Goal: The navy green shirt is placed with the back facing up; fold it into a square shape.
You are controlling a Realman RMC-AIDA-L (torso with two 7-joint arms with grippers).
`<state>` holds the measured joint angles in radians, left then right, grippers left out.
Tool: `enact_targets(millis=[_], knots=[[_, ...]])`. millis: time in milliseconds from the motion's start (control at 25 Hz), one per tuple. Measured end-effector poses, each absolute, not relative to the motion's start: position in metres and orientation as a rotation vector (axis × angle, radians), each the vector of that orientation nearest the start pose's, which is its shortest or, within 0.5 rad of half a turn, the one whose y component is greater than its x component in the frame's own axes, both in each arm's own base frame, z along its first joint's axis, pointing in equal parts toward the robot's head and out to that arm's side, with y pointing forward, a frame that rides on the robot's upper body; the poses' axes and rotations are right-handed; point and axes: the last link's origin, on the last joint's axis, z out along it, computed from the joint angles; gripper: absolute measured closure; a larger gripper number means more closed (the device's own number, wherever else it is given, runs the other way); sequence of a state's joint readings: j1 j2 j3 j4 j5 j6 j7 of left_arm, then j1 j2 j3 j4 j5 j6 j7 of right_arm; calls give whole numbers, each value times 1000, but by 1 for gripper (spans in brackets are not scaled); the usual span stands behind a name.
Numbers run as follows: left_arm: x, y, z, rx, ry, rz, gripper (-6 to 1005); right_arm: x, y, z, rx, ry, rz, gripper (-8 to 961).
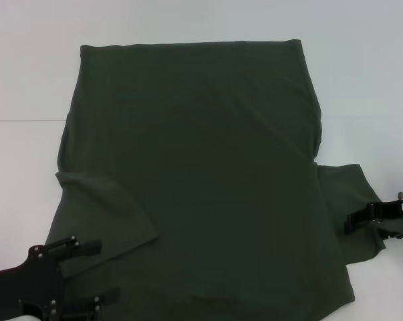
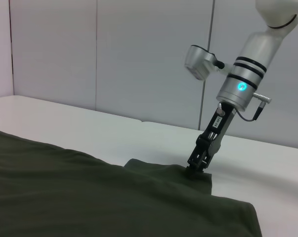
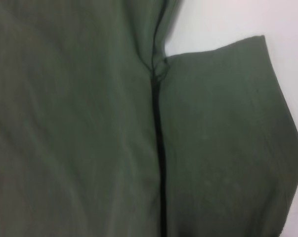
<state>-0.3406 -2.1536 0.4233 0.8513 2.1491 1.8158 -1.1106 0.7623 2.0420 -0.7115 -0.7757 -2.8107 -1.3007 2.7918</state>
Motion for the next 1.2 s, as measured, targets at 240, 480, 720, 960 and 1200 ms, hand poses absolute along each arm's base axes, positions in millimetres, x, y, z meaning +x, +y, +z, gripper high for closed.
enact_targets(millis=[240,480,720,960,1200], knots=[[-304,257,26,-2661,-403,-693,139,287,396,27,-1918,1799,-153,263],[-304,257,27,-2658,-403,-692,139,285,397,27,-1930,1773,-167,442],[-304,258,28,-2652,-400,-695,139,283,398,26,-1950,1745,-189,732],[-303,259,28,-2651,-408,-703,140,283,399,27,-1958,1731,-192,903],[-301,261,28,-2651,-405,-712,140,285,400,36,-1942,1711,-162,934]])
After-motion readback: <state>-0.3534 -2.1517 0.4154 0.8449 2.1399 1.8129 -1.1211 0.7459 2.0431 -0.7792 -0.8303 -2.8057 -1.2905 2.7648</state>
